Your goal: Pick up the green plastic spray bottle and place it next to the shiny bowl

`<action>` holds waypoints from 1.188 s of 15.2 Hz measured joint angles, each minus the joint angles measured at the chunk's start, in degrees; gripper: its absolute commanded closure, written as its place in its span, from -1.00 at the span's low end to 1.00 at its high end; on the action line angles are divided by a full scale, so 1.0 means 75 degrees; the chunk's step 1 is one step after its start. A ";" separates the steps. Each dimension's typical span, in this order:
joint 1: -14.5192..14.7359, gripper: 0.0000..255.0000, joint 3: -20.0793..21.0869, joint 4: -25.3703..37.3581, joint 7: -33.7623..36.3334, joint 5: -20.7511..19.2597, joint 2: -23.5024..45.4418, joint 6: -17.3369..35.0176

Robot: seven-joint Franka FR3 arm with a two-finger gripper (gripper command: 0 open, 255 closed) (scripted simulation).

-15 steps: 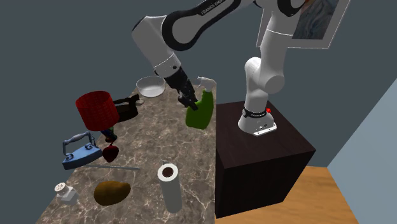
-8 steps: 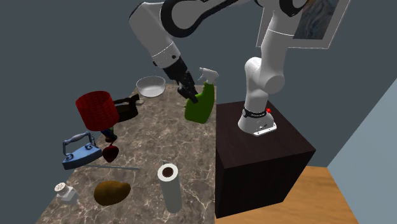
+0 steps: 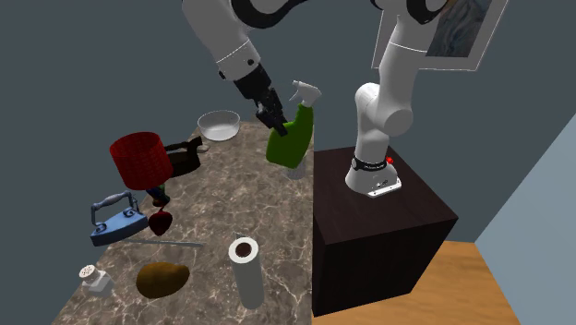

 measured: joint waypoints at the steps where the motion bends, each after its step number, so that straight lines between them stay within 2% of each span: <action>1: -0.0005 1.00 -0.0011 0.0069 0.0008 0.0001 -0.0028 -0.0099; 18: -0.0027 1.00 -0.0079 0.2048 0.0394 0.0082 0.0183 -0.1834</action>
